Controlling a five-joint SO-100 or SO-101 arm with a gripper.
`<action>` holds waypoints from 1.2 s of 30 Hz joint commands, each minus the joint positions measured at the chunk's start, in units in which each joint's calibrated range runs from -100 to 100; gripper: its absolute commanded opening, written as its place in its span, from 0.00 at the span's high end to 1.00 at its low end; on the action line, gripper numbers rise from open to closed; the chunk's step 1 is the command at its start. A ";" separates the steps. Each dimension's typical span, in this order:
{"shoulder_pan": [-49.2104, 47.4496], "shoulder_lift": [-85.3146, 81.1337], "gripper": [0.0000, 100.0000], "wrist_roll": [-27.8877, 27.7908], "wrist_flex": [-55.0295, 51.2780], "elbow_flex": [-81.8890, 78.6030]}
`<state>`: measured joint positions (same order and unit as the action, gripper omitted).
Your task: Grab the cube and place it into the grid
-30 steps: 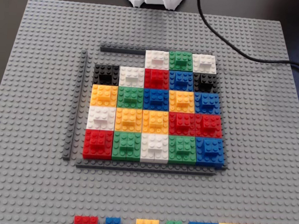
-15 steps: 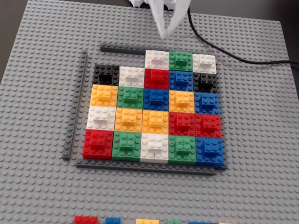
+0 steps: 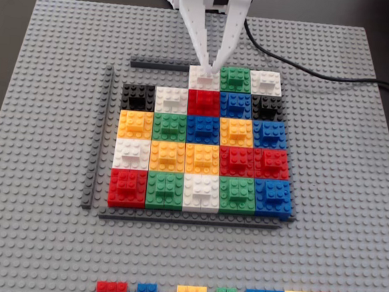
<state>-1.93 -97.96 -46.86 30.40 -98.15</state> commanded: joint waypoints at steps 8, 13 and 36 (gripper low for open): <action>-0.31 -2.04 1.00 1.47 -2.02 -1.85; -0.31 -2.04 1.00 1.76 -4.36 -1.85; -0.24 -2.04 1.00 2.00 -5.68 -1.85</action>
